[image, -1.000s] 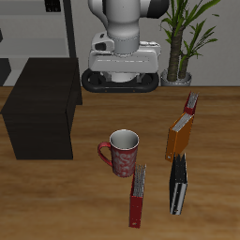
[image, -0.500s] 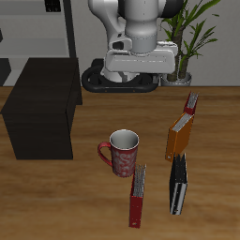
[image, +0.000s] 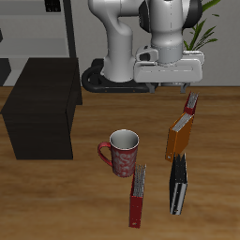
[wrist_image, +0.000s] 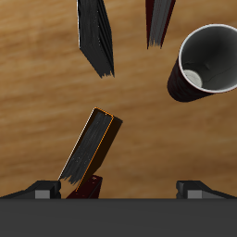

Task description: Place the orange book flat on top of the shelf and place the left red book flat on top of the shelf

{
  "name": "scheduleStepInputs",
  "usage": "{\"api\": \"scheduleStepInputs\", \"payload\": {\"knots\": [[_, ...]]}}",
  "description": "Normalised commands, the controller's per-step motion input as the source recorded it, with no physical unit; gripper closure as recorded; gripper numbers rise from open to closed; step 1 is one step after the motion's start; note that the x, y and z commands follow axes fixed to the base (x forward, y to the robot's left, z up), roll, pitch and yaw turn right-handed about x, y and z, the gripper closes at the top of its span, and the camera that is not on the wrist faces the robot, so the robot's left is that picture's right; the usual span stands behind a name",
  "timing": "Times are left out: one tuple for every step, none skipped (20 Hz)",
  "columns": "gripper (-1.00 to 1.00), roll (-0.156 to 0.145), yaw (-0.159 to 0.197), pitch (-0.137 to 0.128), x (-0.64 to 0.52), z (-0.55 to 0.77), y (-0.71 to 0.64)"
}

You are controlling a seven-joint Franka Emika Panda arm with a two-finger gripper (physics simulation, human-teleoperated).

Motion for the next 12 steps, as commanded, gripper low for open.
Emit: {"api": "scheduleStepInputs", "payload": {"knots": [[-1.00,0.000,0.000,0.000,-0.03,0.04,-0.05],[-1.00,0.080,-0.267,-0.066,0.15,-0.99,1.02],[-1.00,0.017,0.056,-0.028,0.06,-0.51,0.40],[-1.00,0.000,0.000,0.000,-0.07,0.01,-0.06],[-1.00,0.034,-0.049,0.039,0.03,-0.41,0.23],[-1.00,0.022,-0.130,0.115,0.10,-0.51,0.34],[-1.00,0.100,-0.001,-0.094,0.06,-0.45,0.61],[-1.00,-0.031,0.067,-0.034,0.07,-0.27,0.23],[-1.00,0.000,0.000,0.000,0.00,0.00,0.00],[-1.00,0.066,-0.086,0.053,0.07,-0.47,0.45],[-1.00,0.042,-0.018,-0.024,0.12,-0.31,0.37],[-1.00,-0.067,-0.028,-0.044,0.20,-0.38,0.19]]}}
